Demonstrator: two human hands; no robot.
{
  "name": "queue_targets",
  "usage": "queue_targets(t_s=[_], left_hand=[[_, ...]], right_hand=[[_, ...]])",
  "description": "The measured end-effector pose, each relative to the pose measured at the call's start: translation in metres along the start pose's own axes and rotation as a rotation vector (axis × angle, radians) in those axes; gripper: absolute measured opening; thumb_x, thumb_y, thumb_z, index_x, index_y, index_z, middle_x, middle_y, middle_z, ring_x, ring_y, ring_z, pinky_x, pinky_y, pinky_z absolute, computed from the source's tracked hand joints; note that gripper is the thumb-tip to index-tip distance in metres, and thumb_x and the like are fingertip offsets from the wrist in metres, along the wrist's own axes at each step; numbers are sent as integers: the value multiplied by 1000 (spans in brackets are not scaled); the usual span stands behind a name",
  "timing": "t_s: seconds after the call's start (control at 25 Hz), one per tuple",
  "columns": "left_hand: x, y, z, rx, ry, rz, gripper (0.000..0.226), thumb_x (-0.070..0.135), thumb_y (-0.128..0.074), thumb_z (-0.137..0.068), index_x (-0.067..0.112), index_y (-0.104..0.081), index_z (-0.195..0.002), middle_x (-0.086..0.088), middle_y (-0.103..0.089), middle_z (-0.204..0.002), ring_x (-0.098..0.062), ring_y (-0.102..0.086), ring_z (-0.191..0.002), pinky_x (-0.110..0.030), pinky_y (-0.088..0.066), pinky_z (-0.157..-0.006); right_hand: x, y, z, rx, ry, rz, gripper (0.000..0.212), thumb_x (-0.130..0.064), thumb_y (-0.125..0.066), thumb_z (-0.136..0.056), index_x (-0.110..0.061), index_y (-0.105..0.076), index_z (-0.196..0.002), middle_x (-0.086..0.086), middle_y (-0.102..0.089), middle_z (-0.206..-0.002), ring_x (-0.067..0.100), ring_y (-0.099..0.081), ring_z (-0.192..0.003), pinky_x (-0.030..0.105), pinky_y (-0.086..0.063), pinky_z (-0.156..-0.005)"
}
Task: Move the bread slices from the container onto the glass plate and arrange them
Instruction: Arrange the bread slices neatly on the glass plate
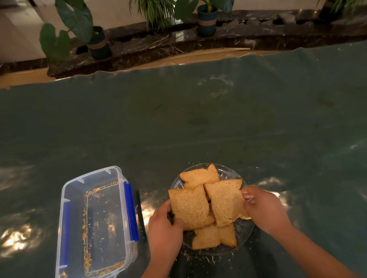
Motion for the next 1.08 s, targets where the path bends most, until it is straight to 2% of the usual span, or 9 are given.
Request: queue_targets(t_s=[0.12,0.24,0.4,0.48,0.64,0.76,0.84,0.92,1.08], left_hand=[[0,3,1,11,-2,20,41,13,-63,-87,38,-58,-119,39,-49,-93,18,-46,-88,-13,-35,-74],[0,2,2,4,0,53,51,11,-62,-86,50,-47,-116,41,-48,-96,15,-46,-91,-19,-38,-81],[-4,-3,-2,-31,-4,76,61,8,-60,-85,42,-45,-134,32,-53,-106,8,-49,-98,-25,-43,-83],[-3,-6,-5,-58,-7,80,64,8,-59,-84,41,-44,-136,27,-56,-109,5,-52,-99,-25,-45,-80],[2,-5,-9,-90,-13,81,65,7,-60,-83,53,-43,-126,36,-53,-99,21,-50,-91,-11,-38,-69],[-3,-4,-8,-119,17,108,65,11,-63,-86,50,-41,-132,42,-46,-104,26,-44,-93,-12,-36,-76],[-11,-1,-6,-104,47,121,65,13,-65,-86,47,-40,-136,45,-42,-106,25,-39,-95,-18,-36,-86],[-12,-2,-2,-101,48,134,65,13,-65,-87,48,-39,-135,46,-41,-109,24,-39,-99,-23,-35,-91],[-8,-3,2,-78,49,165,65,9,-61,-87,42,-42,-140,31,-48,-122,6,-44,-111,-26,-39,-92]], right_hand=[[6,4,2,39,-28,-53,31,-2,-59,-82,-12,-67,-110,5,-71,-105,21,-65,-93,30,-50,-83],[13,7,6,83,-44,-67,28,-2,-56,-83,-14,-68,-106,4,-72,-103,18,-64,-91,30,-49,-80],[12,4,6,53,-32,-56,33,-4,-54,-86,-16,-65,-114,3,-72,-107,17,-64,-91,26,-45,-75],[4,1,0,11,-7,-29,37,-5,-52,-87,-20,-62,-119,5,-72,-104,19,-64,-85,27,-46,-71],[-5,-3,-8,-33,8,42,44,-7,-53,-86,-24,-57,-127,6,-72,-107,24,-66,-94,29,-48,-75],[-2,-5,-8,-63,27,37,45,-8,-54,-88,-22,-54,-130,4,-69,-116,20,-65,-97,29,-49,-77],[1,-2,-4,-47,30,5,42,-10,-55,-89,-22,-55,-129,2,-66,-119,12,-63,-91,23,-46,-72],[4,1,1,-12,33,-16,39,-10,-58,-88,-20,-58,-126,4,-65,-120,6,-59,-83,16,-42,-68],[6,-4,10,-17,38,-18,34,-8,-57,-87,-18,-62,-119,5,-65,-118,4,-58,-78,23,-46,-73]])
Point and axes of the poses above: each hand's wrist, its own z-axis away from the middle knuckle, its own y-axis out of the back of the hand, x = y × z, the point moved 9 cm from there along -z, towards the middle knuckle
